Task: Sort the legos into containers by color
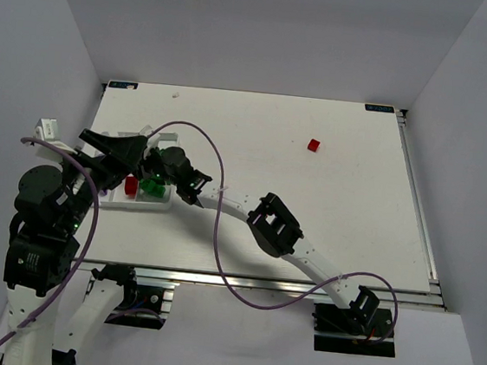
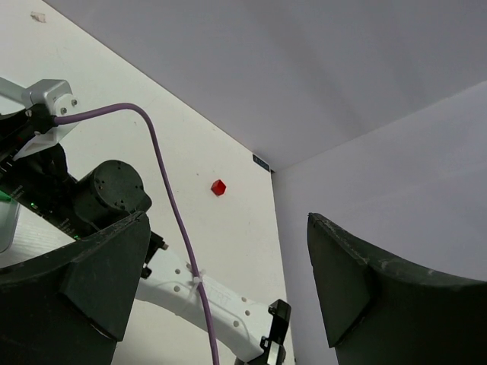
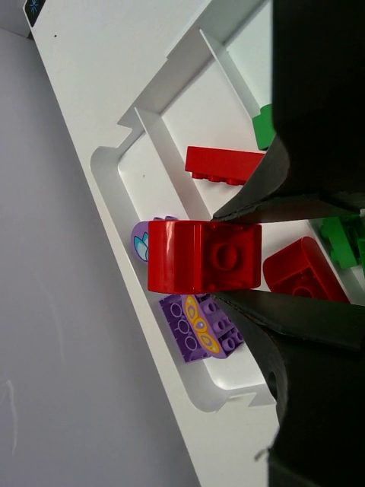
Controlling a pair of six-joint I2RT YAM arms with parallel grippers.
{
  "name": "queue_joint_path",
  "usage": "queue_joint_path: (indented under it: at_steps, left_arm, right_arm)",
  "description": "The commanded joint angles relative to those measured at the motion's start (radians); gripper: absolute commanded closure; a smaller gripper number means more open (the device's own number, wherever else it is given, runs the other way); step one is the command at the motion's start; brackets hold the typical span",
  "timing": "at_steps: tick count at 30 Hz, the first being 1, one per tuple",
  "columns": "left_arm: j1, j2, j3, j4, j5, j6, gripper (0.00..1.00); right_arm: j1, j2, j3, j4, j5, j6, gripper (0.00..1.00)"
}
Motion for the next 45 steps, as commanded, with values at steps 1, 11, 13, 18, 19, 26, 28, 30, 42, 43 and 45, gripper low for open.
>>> queue_joint_path:
  at_steps: [1, 11, 13, 18, 19, 26, 28, 30, 42, 43, 45]
  left_arm:
    - [0.003, -0.006, -0.009, -0.009, -0.039, -0.009, 0.07]
    - [0.003, -0.005, -0.028, 0.004, -0.036, -0.021, 0.07]
    - [0.003, -0.002, -0.028, 0.006, -0.036, -0.021, 0.07]
    - [0.004, 0.003, -0.026, 0.006, -0.035, -0.021, 0.07]
    - [0.003, 0.003, -0.025, 0.004, -0.035, -0.021, 0.07]
    - [0.004, 0.003, -0.038, 0.023, -0.024, -0.026, 0.12]
    - [0.003, 0.008, -0.048, 0.058, 0.027, -0.023, 0.26]
    - [0.004, 0.017, -0.061, 0.105, 0.069, -0.018, 0.48]
    - [0.003, 0.156, -0.123, 0.26, 0.235, -0.07, 0.52]
    - [0.003, 0.165, -0.138, 0.259, 0.241, -0.077, 0.46]
    - [0.001, 0.182, -0.153, 0.259, 0.251, -0.078, 0.37]
  right_arm:
    - [0.001, 0.018, 0.06, 0.092, 0.037, -0.044, 0.84]
    - [-0.008, 0.027, 0.063, 0.098, 0.038, -0.051, 0.55]
    - [-0.008, 0.026, 0.063, 0.098, 0.024, -0.054, 0.5]
    - [-0.008, 0.026, 0.06, 0.097, 0.009, -0.059, 0.41]
    - [-0.008, 0.023, 0.06, 0.097, 0.009, -0.059, 0.4]
    - [-0.025, -0.086, -0.055, 0.152, -0.051, -0.053, 0.41]
    - [-0.04, -0.166, -0.115, 0.15, -0.081, -0.064, 0.41]
    - [-0.06, -0.261, -0.162, 0.109, -0.166, -0.082, 0.25]
    - [-0.382, -0.746, -0.498, -0.457, -0.548, -0.226, 0.2]
    - [-0.44, -0.775, -0.514, -0.562, -0.56, -0.232, 0.24]
    - [-0.535, -0.914, -0.692, -0.554, -0.569, -0.226, 0.38]
